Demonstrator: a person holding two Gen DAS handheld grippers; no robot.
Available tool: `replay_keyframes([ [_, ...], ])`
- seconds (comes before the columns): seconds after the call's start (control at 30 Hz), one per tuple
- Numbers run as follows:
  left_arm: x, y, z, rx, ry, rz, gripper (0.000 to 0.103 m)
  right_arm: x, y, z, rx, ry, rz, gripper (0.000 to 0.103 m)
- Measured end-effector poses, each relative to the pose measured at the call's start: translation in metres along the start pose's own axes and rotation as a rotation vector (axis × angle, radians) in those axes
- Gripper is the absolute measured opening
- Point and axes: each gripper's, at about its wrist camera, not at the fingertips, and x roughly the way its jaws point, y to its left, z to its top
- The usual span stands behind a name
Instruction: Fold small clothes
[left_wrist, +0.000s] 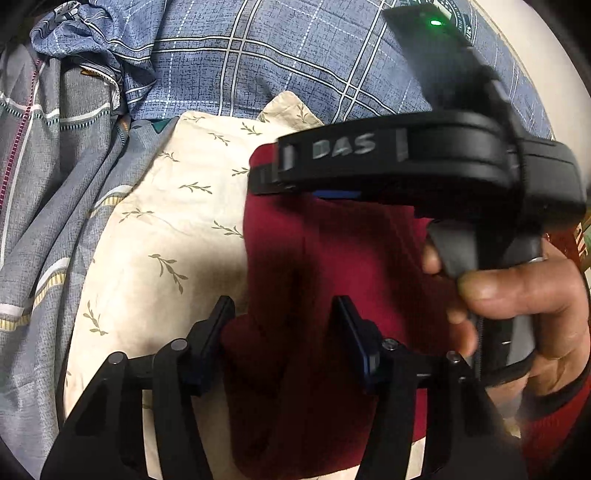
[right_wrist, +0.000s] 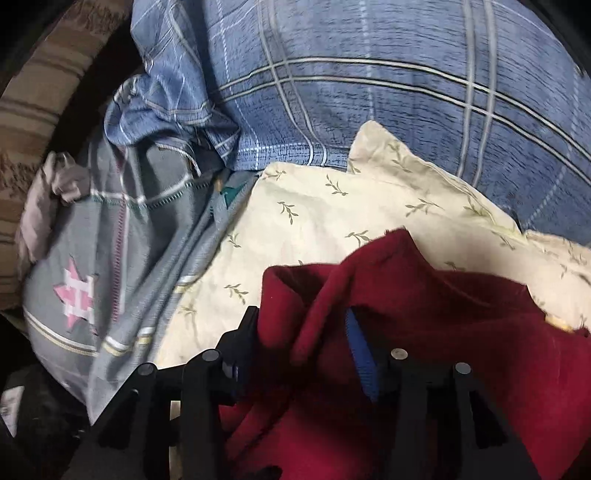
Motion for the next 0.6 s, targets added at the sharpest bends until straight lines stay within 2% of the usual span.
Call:
replay_keyframes([
  [0.07,0.002,0.0,0.001,-0.002,0.0,0.003,0.055,0.001,0.002,0.0,-0.025,-0.013,-0.027,0.045],
  [0.17,0.003,0.0,0.002,0.002,-0.004,0.008,0.055,-0.009,0.0,-0.003,-0.023,-0.052,-0.01,0.022],
  [0.2,0.003,0.0,0.002,0.002,-0.004,0.008,0.055,-0.015,-0.002,-0.004,-0.014,-0.071,0.004,0.018],
  [0.23,0.002,-0.001,0.002,0.0,-0.006,0.007,0.053,-0.022,-0.004,-0.005,-0.006,-0.09,0.018,0.017],
  [0.37,-0.007,-0.003,0.002,-0.007,-0.026,-0.006,0.034,-0.05,-0.014,-0.014,0.029,-0.151,0.068,0.014],
  [0.47,-0.018,-0.004,0.002,-0.036,-0.041,-0.038,0.028,-0.066,-0.019,-0.019,0.044,-0.179,0.089,0.014],
  [0.6,-0.032,-0.015,0.0,-0.037,-0.059,-0.077,0.025,-0.081,-0.026,-0.022,0.074,-0.214,0.117,0.014],
])
